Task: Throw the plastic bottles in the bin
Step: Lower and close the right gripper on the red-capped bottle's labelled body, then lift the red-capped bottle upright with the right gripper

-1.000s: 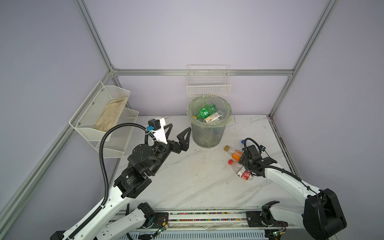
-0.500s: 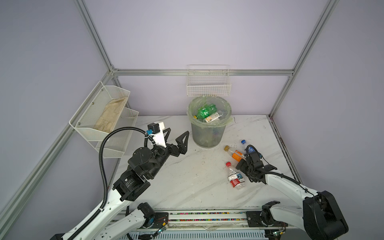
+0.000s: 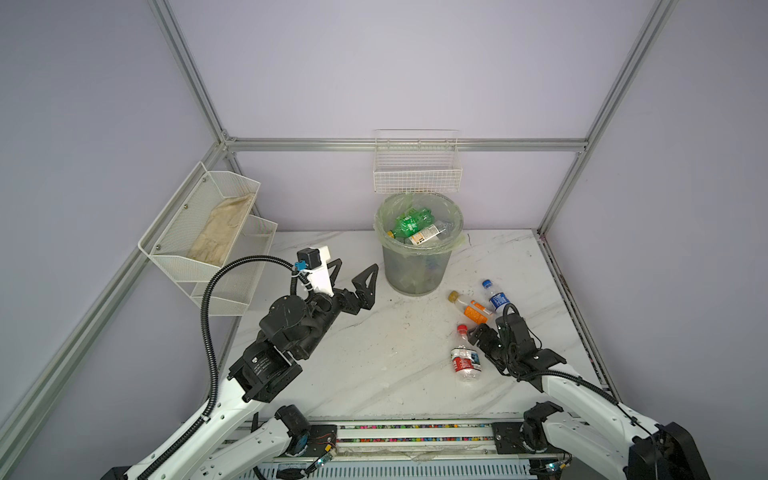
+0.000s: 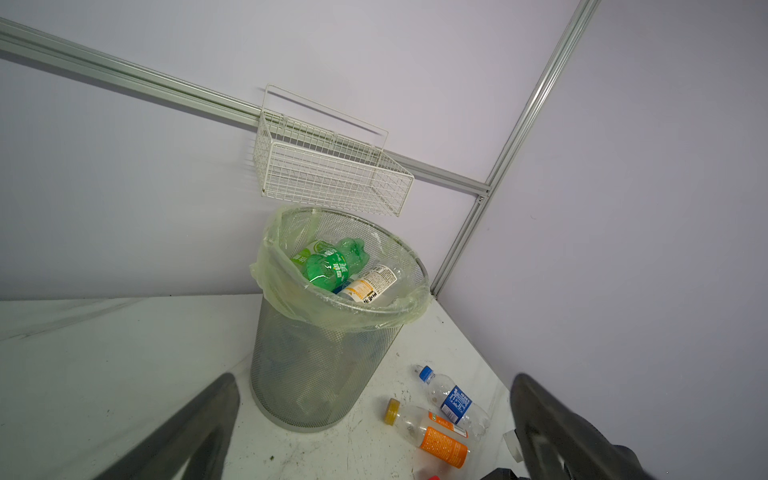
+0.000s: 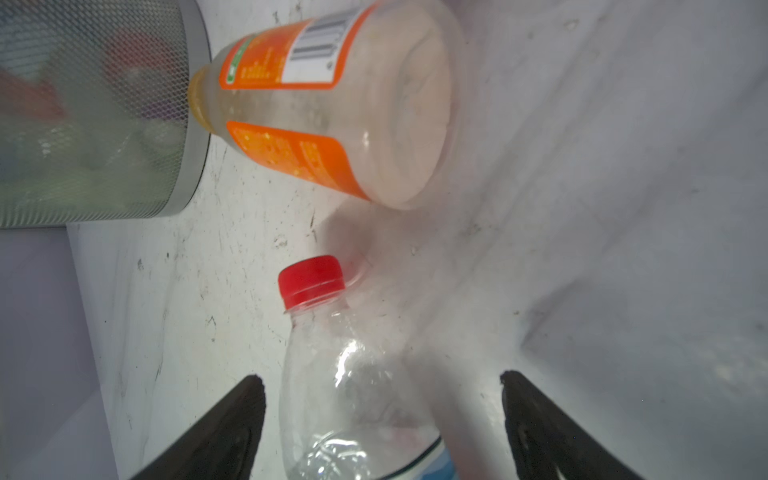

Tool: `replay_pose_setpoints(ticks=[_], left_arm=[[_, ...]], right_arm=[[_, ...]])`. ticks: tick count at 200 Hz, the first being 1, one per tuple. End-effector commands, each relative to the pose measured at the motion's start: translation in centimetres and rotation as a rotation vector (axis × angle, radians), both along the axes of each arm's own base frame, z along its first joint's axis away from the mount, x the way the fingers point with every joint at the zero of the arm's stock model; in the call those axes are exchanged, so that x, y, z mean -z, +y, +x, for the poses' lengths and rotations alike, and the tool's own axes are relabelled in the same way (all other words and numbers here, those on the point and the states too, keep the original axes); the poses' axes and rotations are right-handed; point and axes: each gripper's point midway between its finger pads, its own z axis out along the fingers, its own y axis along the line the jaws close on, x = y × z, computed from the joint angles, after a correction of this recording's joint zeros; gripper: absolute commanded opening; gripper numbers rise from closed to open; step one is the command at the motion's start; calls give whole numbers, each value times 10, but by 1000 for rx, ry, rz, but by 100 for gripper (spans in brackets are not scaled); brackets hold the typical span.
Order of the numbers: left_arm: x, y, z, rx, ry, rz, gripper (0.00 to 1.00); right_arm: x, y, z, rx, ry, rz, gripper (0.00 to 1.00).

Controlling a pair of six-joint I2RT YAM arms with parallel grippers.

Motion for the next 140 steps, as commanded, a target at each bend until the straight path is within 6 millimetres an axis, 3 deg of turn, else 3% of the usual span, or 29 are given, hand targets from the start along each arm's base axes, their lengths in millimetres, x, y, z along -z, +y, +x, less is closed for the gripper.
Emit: replay_pose_setpoints(ticks=[1, 72, 103, 140], left_arm=[[4, 0, 0, -1, 1, -25, 100], [4, 4, -3, -11, 1, -30, 100], [6, 9, -5, -23, 3, -26, 100], [8, 13, -7, -33, 4, -22, 100]], right_arm=[[-8, 14, -3, -41, -28, -14, 92], [36, 52, -33, -158, 97, -185, 91], [42, 69, -36, -182, 101, -178, 79], [39, 81, -33, -205, 89, -178, 57]])
